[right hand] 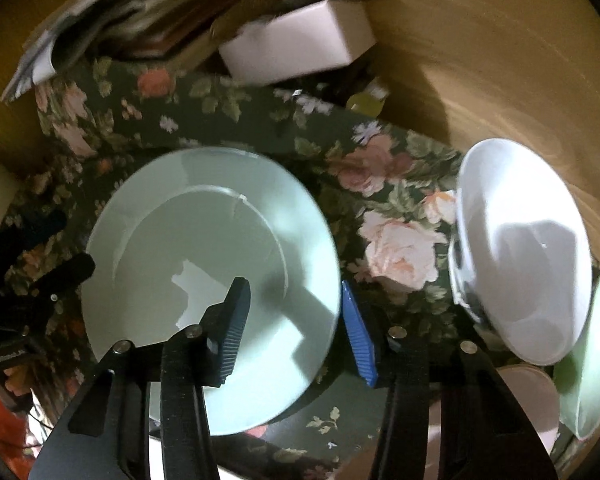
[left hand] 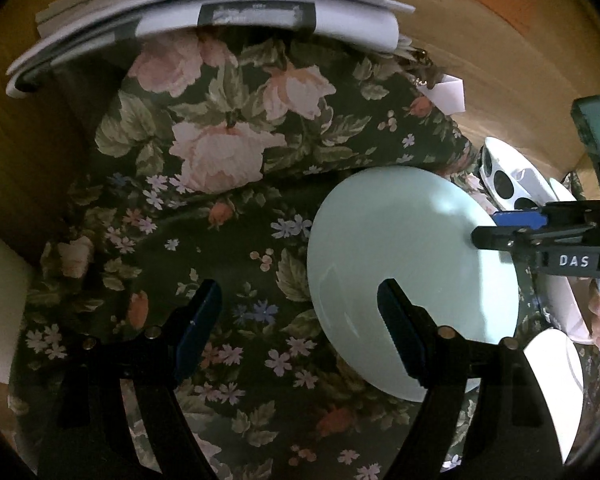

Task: Organize plates and bowls

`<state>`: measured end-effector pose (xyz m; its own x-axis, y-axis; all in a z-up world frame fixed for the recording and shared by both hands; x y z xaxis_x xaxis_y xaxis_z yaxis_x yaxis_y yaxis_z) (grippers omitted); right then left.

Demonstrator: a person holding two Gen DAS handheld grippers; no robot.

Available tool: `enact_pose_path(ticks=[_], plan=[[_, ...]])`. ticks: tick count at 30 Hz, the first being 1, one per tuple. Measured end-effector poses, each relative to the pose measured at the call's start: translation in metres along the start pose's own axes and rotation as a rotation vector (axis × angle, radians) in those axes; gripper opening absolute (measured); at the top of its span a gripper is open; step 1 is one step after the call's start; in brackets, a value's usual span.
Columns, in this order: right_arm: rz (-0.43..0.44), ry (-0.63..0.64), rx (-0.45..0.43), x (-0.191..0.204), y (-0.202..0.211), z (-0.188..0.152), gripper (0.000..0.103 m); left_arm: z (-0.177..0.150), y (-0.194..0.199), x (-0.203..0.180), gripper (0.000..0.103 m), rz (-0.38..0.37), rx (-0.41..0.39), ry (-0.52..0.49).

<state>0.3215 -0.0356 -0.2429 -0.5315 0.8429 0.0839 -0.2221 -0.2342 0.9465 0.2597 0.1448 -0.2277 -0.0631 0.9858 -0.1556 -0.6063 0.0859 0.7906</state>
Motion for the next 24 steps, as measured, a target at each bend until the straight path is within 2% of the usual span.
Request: enact_pose_path(ticks=[4,7,16,21,24], plan=[[-0.017,-0.006,0.015,0.002,-0.004,0.000,0.043,0.001,-0.004,0.000,0.080,-0.007,-0.003,-0.005],[0.011,-0.022,0.018,0.007,-0.002,0.000,0.043,0.001,-0.005,0.005,0.080,-0.013,-0.001,0.001],[0.078,0.015,0.016,0.056,-0.001,-0.007,0.043,-0.015,0.008,0.030,0.080,0.011,0.000,0.023],[0.125,0.015,-0.006,0.078,-0.002,-0.010,0.043,-0.026,0.017,0.045,0.075,0.039,-0.003,0.036],[0.109,0.003,-0.026,0.084,-0.008,-0.014,0.043,-0.028,0.020,0.052,0.069,0.048,-0.006,0.049]])
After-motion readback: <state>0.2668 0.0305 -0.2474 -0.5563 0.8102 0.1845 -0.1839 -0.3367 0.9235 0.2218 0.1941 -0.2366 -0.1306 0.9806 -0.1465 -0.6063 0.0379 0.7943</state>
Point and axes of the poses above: each gripper's, at about its wrist camera, not at the fingertips, and y roughly against the way its jaws point, x to its left, z to its top, the point moved 6 cm from there along -y, roughly the way its jaws point, and after that the axes turned 3 degrees about -z, right-handed, at the moved point
